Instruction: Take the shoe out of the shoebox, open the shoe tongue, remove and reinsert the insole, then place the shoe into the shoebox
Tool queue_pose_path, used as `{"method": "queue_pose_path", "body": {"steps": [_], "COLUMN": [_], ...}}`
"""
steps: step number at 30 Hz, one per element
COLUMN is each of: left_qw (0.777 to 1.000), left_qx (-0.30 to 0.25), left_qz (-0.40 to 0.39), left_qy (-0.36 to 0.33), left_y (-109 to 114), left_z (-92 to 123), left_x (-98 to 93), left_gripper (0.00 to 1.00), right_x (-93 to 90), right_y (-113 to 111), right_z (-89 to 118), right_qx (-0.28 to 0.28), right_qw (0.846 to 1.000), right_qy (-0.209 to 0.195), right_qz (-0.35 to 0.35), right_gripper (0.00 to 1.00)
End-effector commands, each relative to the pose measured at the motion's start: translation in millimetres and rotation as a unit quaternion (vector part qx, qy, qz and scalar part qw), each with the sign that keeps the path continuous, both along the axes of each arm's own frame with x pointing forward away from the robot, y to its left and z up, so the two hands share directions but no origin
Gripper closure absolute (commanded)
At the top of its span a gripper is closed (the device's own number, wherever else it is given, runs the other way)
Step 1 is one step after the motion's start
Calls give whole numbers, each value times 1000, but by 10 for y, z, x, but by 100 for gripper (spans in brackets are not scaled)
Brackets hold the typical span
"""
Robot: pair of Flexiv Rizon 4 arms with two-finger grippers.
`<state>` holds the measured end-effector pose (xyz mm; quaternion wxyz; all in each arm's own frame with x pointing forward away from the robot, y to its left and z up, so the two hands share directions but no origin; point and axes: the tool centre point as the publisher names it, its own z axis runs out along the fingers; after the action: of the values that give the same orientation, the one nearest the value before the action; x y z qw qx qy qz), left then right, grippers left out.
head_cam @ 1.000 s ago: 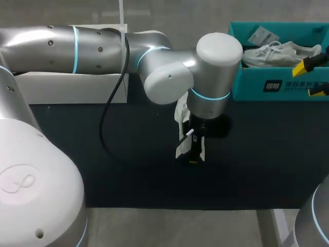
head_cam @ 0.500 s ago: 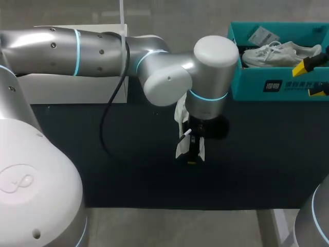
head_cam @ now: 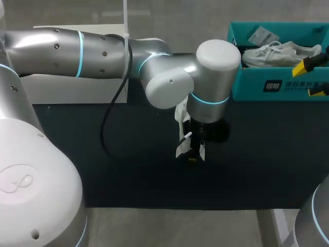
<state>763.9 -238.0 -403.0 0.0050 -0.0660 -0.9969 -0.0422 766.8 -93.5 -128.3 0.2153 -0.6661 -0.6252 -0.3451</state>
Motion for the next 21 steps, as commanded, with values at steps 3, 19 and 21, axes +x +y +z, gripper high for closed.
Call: {"method": "queue_pose_path", "body": {"steps": [3, 19, 21], "left_qw": [1000, 999, 998], "left_qx": [-10, -4, 0], "left_qz": [-5, 50, 55], "left_qy": [2, -21, -21], "left_y": [8, 12, 9], "left_z": [-8, 352, 425], "left_x": [-1, -163, -180], "left_gripper": [80, 100, 100], "right_x": [-3, -3, -3], "right_y": [6, 6, 6], "right_z": [-3, -3, -3], "right_qx": [-2, -2, -2], "right_qw": [1000, 1000, 1000], "right_qy": [1, 1, 1], "right_qz": [-1, -1, -1], "right_gripper": [0, 0, 0]}}
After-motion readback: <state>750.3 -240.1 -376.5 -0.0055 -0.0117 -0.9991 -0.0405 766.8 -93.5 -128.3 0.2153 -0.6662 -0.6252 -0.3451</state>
